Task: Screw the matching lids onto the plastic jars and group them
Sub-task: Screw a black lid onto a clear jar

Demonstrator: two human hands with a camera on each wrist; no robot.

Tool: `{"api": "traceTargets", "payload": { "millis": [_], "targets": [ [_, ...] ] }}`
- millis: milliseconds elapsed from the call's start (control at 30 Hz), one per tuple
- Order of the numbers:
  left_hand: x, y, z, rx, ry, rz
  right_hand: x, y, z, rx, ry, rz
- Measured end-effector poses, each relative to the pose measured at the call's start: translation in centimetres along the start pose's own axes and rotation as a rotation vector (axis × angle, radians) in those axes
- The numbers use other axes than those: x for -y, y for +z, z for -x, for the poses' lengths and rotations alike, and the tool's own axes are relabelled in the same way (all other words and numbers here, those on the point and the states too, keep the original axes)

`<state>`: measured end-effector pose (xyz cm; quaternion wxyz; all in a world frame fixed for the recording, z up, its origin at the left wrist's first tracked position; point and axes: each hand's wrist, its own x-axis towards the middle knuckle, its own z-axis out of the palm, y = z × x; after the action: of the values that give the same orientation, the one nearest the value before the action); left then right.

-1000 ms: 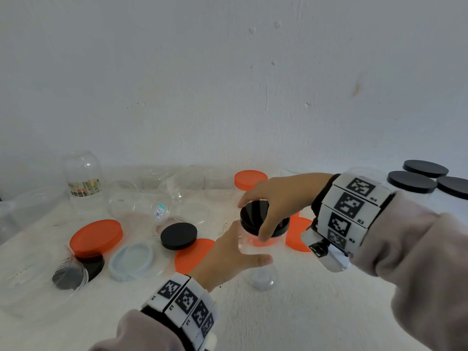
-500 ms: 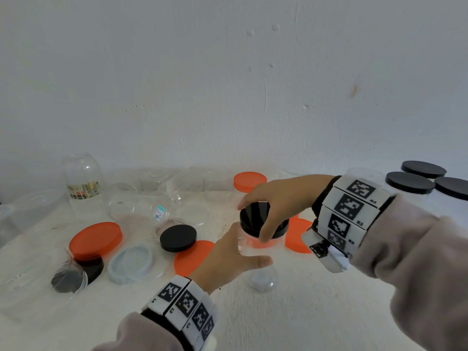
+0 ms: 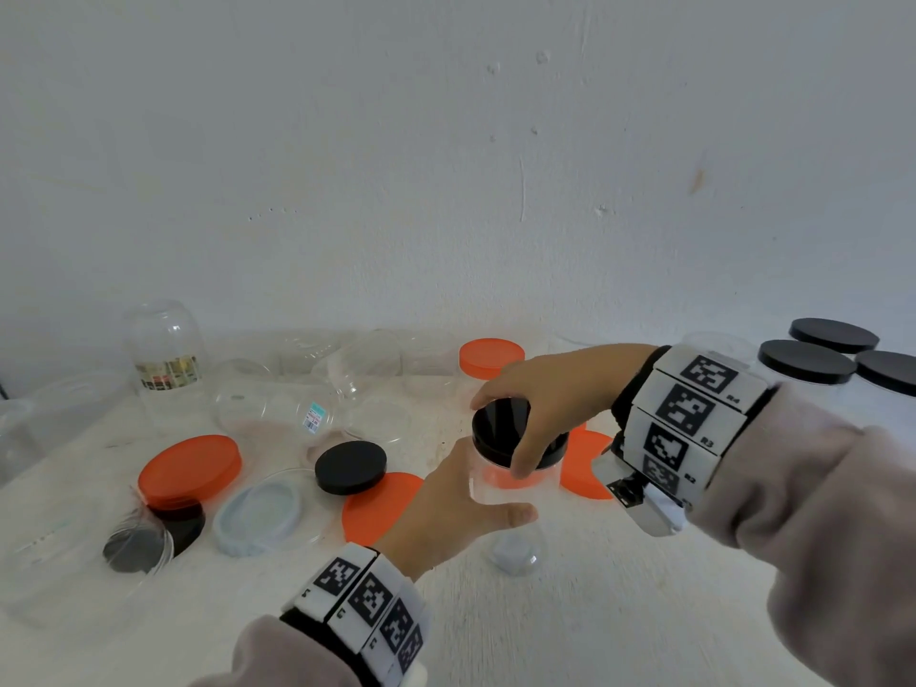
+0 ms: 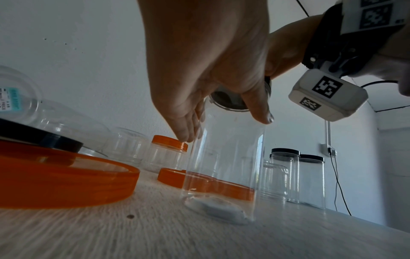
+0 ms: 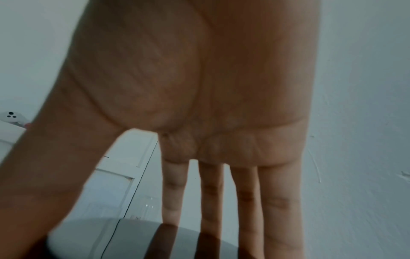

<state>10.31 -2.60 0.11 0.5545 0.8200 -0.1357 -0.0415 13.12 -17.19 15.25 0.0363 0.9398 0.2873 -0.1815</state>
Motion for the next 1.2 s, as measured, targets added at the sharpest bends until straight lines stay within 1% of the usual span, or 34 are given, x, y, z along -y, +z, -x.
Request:
{"api": "traceTargets", "payload": {
  "millis": [167,300,367,433,500,633,900,1067,1200],
  "targets": [
    [-0.2,-0.1,0.1,0.005,-0.016,-0.014,-0.2,0.4,-0.3,-0.048,0.018,-0.019],
    [-0.2,-0.2,0.1,0.006,-0.017,-0.032,0.0,1.3,-0.7,-0.139,0.065,0.027],
    [-0.2,-0.2,0.1,0.006,-0.020,-0.040,-0.3,1.2,-0.7,-0.118,0.064,-0.001],
    [-0.2,-0.1,0.1,-0.001,-0.024,-0.027,-0.6,0.8,-0.4,-0.038,0.044,-0.053],
    [-0.3,-0.1,0.1,-0.004,-0.024,-0.019,-0.9,0.4,-0.2,0.006,0.015,-0.070],
    [-0.4,-0.1,0.1,-0.001,-0.021,-0.021,-1.0,0.4,-0.2,-0.014,-0.006,-0.091],
    [-0.4,-0.2,0.3,0.007,-0.030,-0.022,-0.8,1.3,-0.5,-0.073,0.061,-0.052],
    [-0.4,-0.2,0.2,-0.001,-0.018,-0.018,-1.0,0.8,-0.4,-0.022,-0.006,-0.071],
    [-0.5,-0.2,0.3,0.003,-0.013,-0.029,-1.4,1.3,-0.6,-0.058,-0.045,-0.116]
  ]
}}
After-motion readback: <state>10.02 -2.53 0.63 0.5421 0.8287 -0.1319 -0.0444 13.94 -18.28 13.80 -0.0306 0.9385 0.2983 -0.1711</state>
